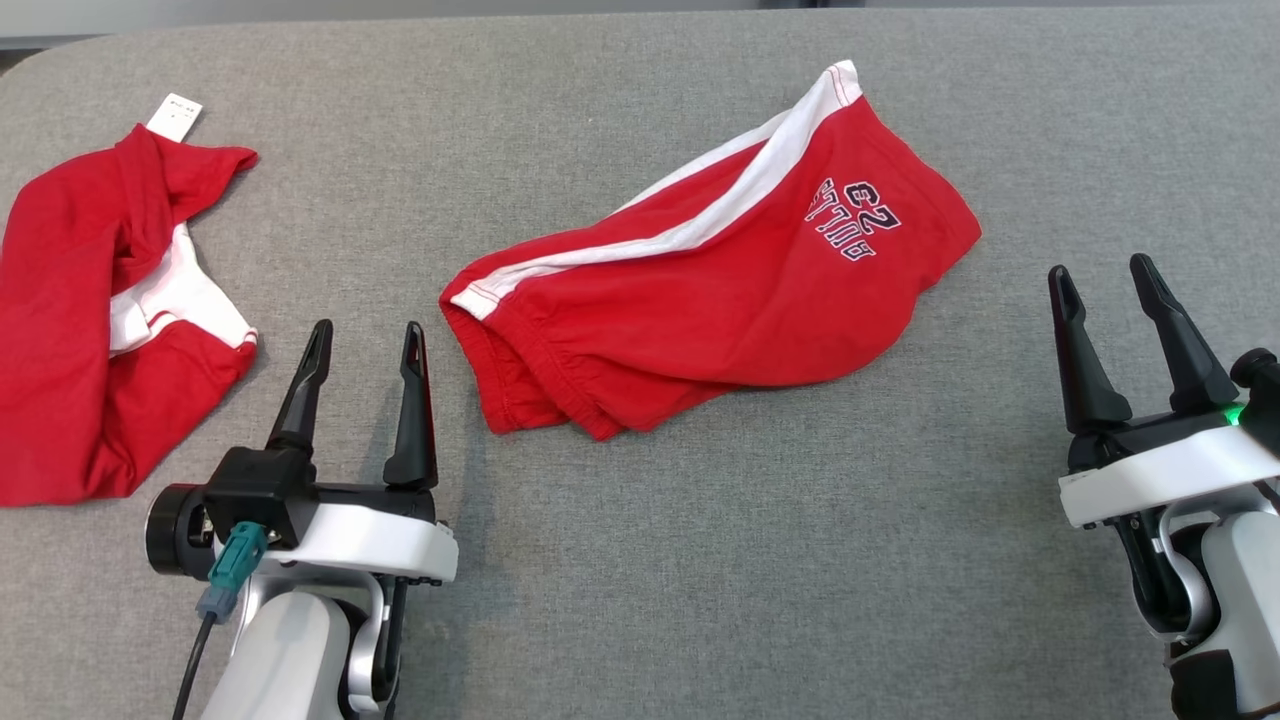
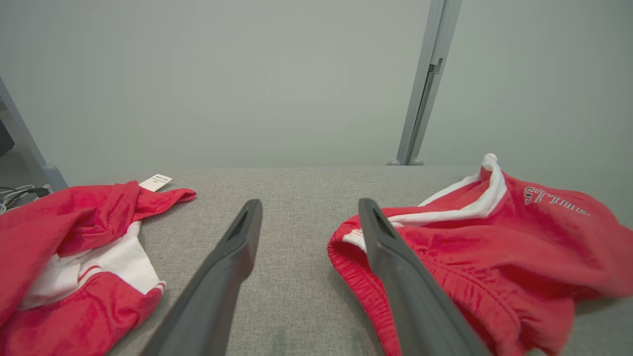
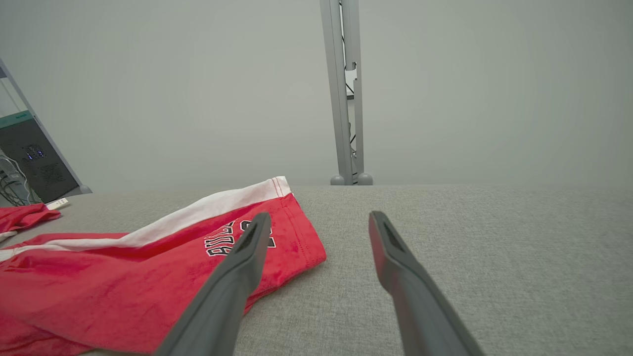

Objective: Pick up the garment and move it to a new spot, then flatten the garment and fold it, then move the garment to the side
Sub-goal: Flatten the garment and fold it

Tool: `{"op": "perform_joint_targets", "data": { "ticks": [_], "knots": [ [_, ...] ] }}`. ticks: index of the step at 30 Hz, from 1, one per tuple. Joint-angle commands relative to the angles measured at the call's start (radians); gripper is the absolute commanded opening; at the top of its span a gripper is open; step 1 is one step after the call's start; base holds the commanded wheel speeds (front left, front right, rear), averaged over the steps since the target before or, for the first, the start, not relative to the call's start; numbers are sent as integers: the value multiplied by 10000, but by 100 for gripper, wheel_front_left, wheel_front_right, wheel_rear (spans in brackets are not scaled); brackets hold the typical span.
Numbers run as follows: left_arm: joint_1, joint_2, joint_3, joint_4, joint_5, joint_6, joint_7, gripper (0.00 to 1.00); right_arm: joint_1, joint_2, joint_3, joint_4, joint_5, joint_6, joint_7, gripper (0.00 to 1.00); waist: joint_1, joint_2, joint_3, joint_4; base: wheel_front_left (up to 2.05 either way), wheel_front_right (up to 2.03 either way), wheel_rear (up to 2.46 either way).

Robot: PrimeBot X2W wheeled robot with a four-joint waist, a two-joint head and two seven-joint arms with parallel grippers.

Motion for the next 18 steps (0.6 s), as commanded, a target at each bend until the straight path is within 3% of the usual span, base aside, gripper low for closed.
{"op": "perform_joint_targets", "data": {
  "ticks": [1, 12, 18],
  "knots": [
    [-168, 17, 50, 30, 123, -77, -45, 100, -39, -66, -24, 32, -65, 5, -51, 100, 0, 0, 3, 24, 0, 0, 0],
    [-724, -234, -141, -18, 267, -253, -46, 100, -1489, -642, 471, 963, -221, 5, -3, 100, 0, 0, 452, 537, 0, 0, 0],
    [-1226, -465, -282, -32, 345, -415, -46, 100, -2957, -1018, 1490, 2828, 128, 5, 109, 100, 0, 0, 863, 1092, 0, 0, 0]
  ]
}}
